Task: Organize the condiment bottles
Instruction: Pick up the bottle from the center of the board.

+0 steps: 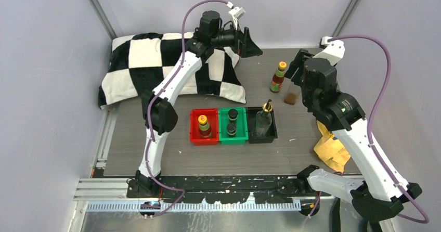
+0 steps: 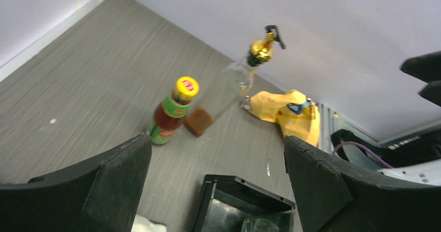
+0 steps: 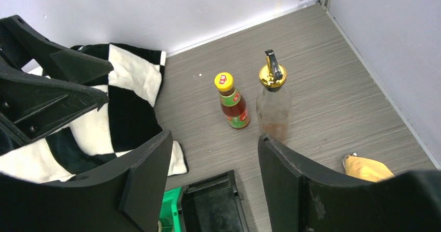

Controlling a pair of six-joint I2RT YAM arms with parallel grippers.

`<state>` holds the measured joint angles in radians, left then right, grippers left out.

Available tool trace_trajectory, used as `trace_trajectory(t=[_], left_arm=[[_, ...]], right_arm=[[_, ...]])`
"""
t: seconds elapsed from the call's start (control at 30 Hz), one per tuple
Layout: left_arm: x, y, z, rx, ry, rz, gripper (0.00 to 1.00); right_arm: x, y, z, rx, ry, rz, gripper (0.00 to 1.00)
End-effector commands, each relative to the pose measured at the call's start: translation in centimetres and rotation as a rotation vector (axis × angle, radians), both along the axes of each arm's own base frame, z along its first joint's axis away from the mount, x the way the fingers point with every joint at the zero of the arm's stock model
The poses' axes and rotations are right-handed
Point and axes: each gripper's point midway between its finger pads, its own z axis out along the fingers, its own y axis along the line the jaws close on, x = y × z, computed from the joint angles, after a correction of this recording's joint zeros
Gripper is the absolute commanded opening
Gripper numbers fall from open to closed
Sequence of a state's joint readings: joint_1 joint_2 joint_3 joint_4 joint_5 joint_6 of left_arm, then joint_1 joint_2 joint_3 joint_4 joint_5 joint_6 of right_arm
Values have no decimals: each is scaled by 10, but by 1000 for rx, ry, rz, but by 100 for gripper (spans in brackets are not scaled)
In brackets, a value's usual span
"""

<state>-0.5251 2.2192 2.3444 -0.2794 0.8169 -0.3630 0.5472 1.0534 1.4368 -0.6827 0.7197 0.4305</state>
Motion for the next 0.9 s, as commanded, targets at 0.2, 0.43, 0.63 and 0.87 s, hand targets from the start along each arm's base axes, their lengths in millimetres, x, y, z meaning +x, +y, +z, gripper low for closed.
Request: trace_trajectory(t=[0.2,0.43,0.63,0.87], left_arm=[[-40,-24,27,-95,-110,-235,97],[-34,-50,-41,158,-324,-156,94],[-11,-68,-74,207,-411,-77,88],[25,-73,-88,144,-478,90,87]], right_arm=[[-17,-21,17,39,-104,-55,67],[-25,-24,12,54,-128,-45,67],[-29,-25,6,51,-120,-36,67],[-26,-22,-1,40,-127,-23,67]])
